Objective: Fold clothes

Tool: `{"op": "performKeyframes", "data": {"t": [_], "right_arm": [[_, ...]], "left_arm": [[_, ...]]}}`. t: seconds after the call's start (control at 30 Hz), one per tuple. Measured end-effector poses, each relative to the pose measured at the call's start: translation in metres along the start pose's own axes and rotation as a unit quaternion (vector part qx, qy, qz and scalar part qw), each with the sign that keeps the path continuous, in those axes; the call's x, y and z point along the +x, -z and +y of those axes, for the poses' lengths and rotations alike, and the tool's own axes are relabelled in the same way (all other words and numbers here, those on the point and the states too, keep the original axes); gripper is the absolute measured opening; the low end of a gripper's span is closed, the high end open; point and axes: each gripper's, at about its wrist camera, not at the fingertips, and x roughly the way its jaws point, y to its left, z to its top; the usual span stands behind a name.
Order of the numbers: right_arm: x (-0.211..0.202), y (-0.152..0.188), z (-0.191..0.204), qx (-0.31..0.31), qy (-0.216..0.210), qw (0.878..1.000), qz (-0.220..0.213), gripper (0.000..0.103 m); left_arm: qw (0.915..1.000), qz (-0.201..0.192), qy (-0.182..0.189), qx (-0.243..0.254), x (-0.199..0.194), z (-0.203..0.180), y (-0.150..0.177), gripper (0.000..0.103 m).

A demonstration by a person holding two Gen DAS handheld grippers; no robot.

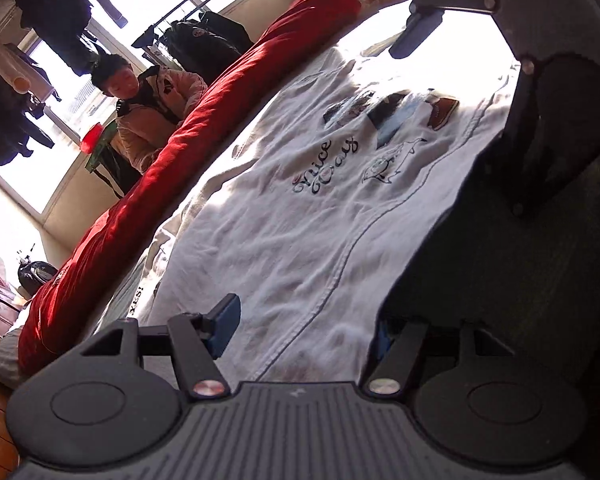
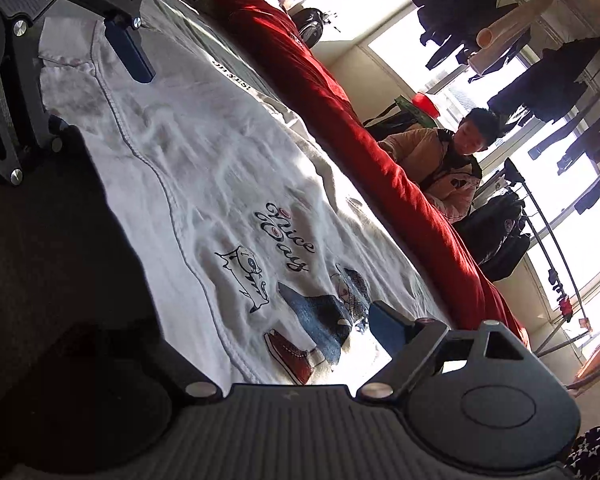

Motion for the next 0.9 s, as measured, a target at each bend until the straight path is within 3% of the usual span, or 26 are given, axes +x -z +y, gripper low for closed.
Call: {"op": "performKeyframes", "data": {"t": [0.03, 0.07, 0.1, 0.13, 0.17, 0.23, 0.33, 0.53, 0.6, 0.67, 0.77, 0.9], "right_arm": [[0.002, -0.003, 0.0, 0.002, 0.001, 1.0, 0.0, 0.09], [0.004, -0.006, 0.001, 0.004, 0.002, 1.0, 0.001, 0.089], [0.006, -0.009, 0.0, 0.007, -0.001, 1.0, -0.001, 0.079], [0.005, -0.011, -0.001, 0.008, -0.007, 1.0, -0.005, 0.058], [0.003, -0.012, -0.002, 0.009, -0.015, 1.0, -0.007, 0.05], [-0.003, -0.015, -0.007, 0.013, -0.032, 0.999, -0.009, 0.025], [-0.012, -0.018, -0.016, 0.027, -0.064, 0.998, -0.009, 0.009], [-0.043, -0.027, -0.049, 0.058, -0.144, 0.988, -0.012, 0.005], [-0.052, -0.029, -0.056, 0.063, -0.17, 0.983, -0.008, 0.005], [-0.054, -0.028, -0.058, 0.067, -0.203, 0.977, 0.008, 0.008], [-0.044, -0.019, -0.047, 0.074, -0.248, 0.965, 0.044, 0.023], [-0.038, -0.006, -0.045, 0.104, -0.274, 0.953, 0.072, 0.028]], "left_arm": [[0.9999, -0.002, -0.006, 0.015, 0.003, -0.003, -0.004, 0.066], [0.9995, -0.005, -0.012, 0.03, 0.007, -0.006, -0.008, 0.056], [0.9988, -0.007, -0.017, 0.044, 0.01, -0.009, -0.012, 0.027], [0.9989, -0.002, -0.011, 0.045, 0.013, -0.01, -0.015, 0.011], [0.9992, 0.001, -0.007, 0.038, 0.014, -0.009, -0.017, 0.002], [0.9995, -0.007, -0.007, 0.031, 0.008, -0.006, -0.019, 0.002], [0.999, -0.028, -0.008, 0.034, -0.009, 0.0, -0.02, 0.002], [0.9977, -0.053, 0.017, 0.04, -0.051, 0.015, -0.026, 0.001], [0.9968, -0.048, 0.047, 0.043, -0.059, 0.016, -0.025, 0.001], [0.9963, -0.039, 0.066, 0.04, -0.058, 0.013, -0.02, 0.003], [0.995, -0.006, 0.095, 0.033, -0.047, 0.002, -0.007, 0.008], [0.9904, 0.019, 0.137, 0.001, -0.058, -0.001, 0.01, 0.012]]}}
